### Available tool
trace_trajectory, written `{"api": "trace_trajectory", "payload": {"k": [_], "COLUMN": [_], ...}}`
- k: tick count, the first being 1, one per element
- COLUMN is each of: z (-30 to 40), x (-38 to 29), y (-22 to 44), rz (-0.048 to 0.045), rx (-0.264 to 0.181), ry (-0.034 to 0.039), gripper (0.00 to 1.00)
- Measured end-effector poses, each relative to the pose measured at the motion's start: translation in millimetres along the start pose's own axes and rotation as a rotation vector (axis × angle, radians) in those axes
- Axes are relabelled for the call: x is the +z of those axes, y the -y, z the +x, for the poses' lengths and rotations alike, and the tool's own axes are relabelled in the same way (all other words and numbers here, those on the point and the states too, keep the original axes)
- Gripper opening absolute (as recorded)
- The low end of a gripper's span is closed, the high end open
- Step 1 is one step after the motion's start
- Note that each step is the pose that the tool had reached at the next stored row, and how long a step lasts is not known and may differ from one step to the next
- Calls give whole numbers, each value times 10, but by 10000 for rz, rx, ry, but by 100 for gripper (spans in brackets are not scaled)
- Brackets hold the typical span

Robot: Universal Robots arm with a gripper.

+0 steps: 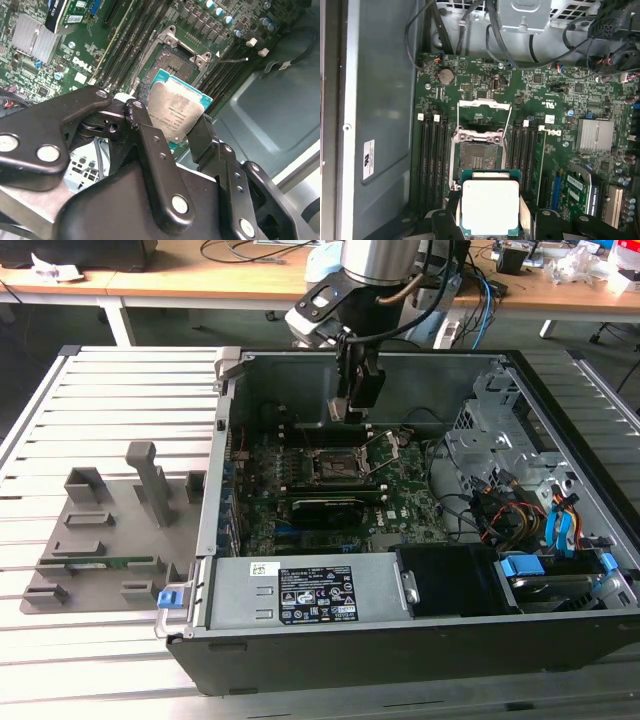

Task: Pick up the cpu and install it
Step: 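Place the cpu into insertion slot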

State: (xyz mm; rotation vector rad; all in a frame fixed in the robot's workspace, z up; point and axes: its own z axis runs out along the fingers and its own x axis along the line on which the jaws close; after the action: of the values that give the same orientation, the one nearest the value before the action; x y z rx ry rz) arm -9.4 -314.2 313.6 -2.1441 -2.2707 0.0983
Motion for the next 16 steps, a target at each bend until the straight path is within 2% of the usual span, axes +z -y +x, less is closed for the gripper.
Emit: {"api": "trace_trajectory", "payload": {"k": [4,10,11,14,15,16], "z": [0,0,0,0,0,0], "x": [0,1,2,8,8,11], "y": [0,0,0,0,-1,-1], "rz": [18,34,29,-10,-18,-19], "rx": [562,1072,897,-320,-604,-631], "ry": [-27,-49,-40,32,49,51], "gripper": [55,55,55,55,55,55]}}
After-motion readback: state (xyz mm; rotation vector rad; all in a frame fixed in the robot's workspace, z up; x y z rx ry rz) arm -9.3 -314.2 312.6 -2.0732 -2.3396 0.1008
